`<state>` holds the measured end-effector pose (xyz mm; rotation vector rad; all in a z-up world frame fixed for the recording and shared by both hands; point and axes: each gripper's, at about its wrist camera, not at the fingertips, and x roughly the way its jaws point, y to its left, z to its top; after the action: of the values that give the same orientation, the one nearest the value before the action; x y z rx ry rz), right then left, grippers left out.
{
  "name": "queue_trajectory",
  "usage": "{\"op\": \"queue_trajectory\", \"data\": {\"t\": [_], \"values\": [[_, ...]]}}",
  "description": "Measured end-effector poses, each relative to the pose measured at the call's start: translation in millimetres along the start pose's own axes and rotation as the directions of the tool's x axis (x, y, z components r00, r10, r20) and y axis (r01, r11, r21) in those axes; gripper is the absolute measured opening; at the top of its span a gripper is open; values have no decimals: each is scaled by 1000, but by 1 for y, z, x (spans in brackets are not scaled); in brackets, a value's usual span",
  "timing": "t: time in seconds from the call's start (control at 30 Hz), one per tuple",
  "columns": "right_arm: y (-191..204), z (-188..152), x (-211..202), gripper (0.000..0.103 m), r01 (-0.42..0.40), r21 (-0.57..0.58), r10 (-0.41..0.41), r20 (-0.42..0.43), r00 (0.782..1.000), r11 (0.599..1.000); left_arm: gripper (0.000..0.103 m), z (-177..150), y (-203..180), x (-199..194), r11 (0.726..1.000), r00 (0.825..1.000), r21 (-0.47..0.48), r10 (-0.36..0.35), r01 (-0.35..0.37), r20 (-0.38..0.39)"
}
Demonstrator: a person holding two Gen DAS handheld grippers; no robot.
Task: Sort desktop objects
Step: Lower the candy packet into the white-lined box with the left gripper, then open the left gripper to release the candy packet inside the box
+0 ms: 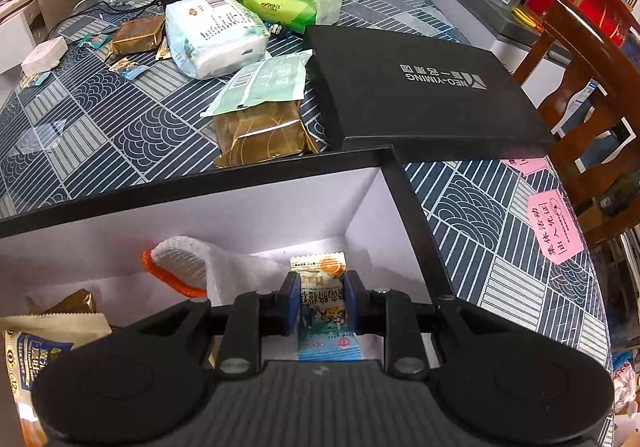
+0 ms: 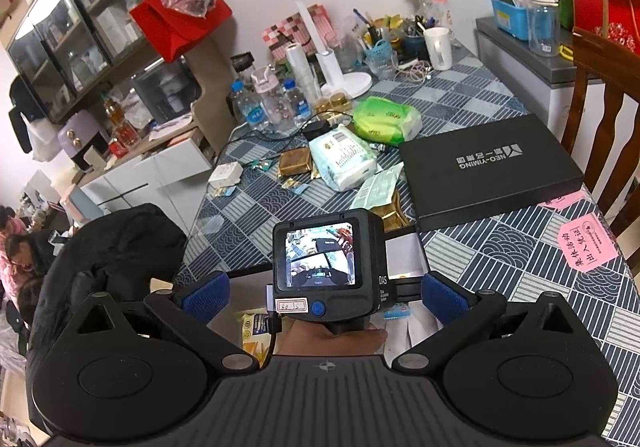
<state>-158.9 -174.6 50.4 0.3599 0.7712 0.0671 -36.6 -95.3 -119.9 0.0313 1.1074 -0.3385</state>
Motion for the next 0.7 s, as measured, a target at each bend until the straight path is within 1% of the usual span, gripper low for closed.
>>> {"op": "queue_trajectory", "data": {"t": [0.27, 0.7], "values": [[2, -1, 1, 103, 1, 0, -1, -8, 1000, 1000, 27, 8, -13, 17, 1000, 1000, 3, 7, -7, -16], [-1, 1, 4, 103, 9, 14, -9, -20, 1000, 1000, 27, 9, -13, 26, 999, 999, 31, 26, -24, -39]]}}
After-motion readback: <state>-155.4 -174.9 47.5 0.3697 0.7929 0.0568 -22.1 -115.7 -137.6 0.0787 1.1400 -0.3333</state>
